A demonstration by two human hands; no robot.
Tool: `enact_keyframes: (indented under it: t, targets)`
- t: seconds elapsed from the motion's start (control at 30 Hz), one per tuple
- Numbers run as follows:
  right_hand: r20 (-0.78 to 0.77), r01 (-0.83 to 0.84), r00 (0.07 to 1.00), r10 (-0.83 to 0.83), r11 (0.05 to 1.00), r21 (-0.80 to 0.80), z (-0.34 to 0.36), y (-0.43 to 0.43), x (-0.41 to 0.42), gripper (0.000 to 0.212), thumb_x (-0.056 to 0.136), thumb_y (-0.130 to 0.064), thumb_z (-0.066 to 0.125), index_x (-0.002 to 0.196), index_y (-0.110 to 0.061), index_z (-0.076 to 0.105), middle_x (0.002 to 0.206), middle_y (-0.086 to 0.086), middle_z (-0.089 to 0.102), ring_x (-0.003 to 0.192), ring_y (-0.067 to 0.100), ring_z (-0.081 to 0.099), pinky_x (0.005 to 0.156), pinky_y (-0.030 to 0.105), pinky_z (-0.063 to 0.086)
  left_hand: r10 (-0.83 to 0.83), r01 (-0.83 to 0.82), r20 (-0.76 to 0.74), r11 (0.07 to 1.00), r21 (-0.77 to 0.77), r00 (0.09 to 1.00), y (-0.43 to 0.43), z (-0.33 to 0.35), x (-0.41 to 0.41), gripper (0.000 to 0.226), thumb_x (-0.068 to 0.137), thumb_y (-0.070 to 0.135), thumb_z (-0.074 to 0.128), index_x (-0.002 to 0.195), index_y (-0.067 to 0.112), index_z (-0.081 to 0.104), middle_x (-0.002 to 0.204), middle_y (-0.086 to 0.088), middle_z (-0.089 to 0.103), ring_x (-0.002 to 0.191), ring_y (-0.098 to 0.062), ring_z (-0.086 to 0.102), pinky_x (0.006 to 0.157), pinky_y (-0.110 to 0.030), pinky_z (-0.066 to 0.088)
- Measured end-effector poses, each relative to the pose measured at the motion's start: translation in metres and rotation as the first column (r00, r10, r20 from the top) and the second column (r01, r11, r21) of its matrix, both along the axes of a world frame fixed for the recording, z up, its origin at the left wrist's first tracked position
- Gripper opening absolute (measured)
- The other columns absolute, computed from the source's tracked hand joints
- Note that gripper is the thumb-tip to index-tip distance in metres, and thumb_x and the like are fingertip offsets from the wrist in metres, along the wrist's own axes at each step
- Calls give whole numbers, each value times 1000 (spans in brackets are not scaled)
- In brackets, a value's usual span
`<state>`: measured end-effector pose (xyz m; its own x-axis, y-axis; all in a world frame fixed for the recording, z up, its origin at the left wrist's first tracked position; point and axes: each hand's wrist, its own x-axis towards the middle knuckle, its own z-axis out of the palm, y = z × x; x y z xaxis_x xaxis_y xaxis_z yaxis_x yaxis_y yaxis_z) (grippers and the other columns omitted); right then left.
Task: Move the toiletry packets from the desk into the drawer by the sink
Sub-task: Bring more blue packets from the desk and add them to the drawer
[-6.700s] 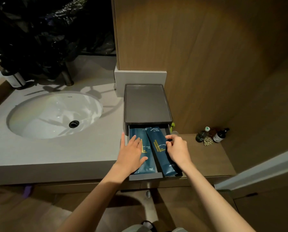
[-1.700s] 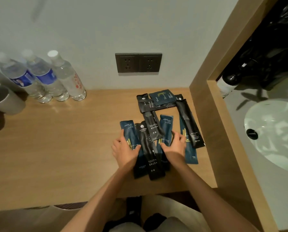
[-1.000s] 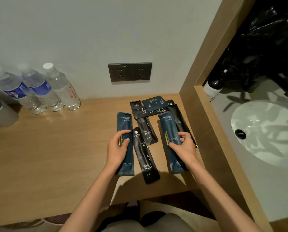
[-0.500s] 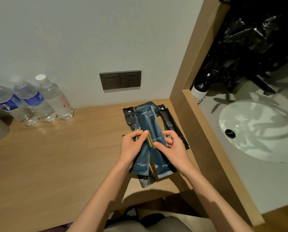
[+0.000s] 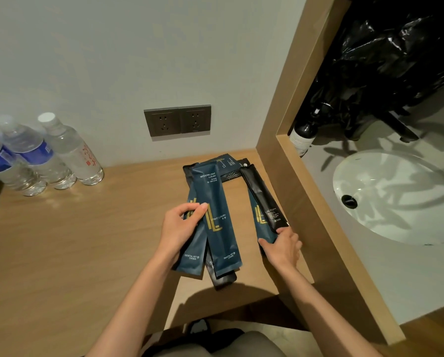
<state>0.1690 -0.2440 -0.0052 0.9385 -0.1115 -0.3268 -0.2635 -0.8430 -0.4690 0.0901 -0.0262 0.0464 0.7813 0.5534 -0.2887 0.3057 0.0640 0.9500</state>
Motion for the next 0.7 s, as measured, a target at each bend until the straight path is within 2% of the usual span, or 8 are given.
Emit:
enact_keyframes:
  t: [0.1, 0.17, 0.3, 0.53, 0.63, 0.7]
  targets:
    - [17, -13, 1000, 13, 1000, -6, -3, 7, 4, 58, 76, -22, 78, 121, -12, 44, 133, 17, 45, 126, 36, 40, 100, 47, 41, -20, 19, -24, 999, -26, 1000, 1, -4, -2, 18, 80, 36, 73, 82, 18, 76, 100, 2, 74, 110, -18, 62, 100, -40, 47]
    - [27, -19, 999, 18, 1000, 22, -4, 9, 6, 57, 74, -16, 80, 118, -11, 43, 133, 17, 45, 124, 36, 43, 99, 46, 43, -28, 26, -42, 999, -29, 999, 1, -5, -2, 18, 80, 35, 73, 83, 18, 76, 101, 5, 73, 111, -13, 61, 100, -36, 46]
    - [-7, -12, 1000, 13, 994, 109, -4, 9, 8, 60, 71, -12, 82, 114, -12, 41, 128, 15, 44, 112, 33, 51, 88, 38, 45, -35, 34, -44, 999, -20, 998, 2, -8, -3, 13, 81, 33, 73, 79, 21, 76, 98, 10, 72, 113, -9, 59, 98, -33, 45]
    - [-64, 0, 998, 10, 987, 159, -1, 9, 9, 60, 72, -8, 81, 111, -9, 36, 106, 16, 62, 97, 31, 62, 76, 36, 46, -28, 26, -61, 999, -35, 998, 4, -10, -1, 16, 81, 34, 71, 83, 18, 75, 110, 1, 71, 118, -9, 55, 100, -33, 43]
    - [-113, 26, 994, -5, 981, 190, 1, 12, 10, 59, 76, -7, 77, 115, -8, 34, 100, 12, 60, 100, 31, 62, 85, 40, 50, -24, 22, -71, 999, -30, 997, 4, -11, -1, 18, 81, 35, 71, 85, 17, 75, 110, 0, 71, 117, -11, 56, 102, -36, 44]
    - [-156, 71, 987, -30, 962, 265, 5, 14, 10, 58, 79, -8, 75, 119, -8, 33, 104, 13, 59, 104, 29, 60, 90, 39, 50, -14, 12, -77, 1000, -26, 997, 6, -9, -2, 18, 81, 35, 72, 85, 18, 75, 109, -1, 71, 116, -13, 57, 101, -37, 45]
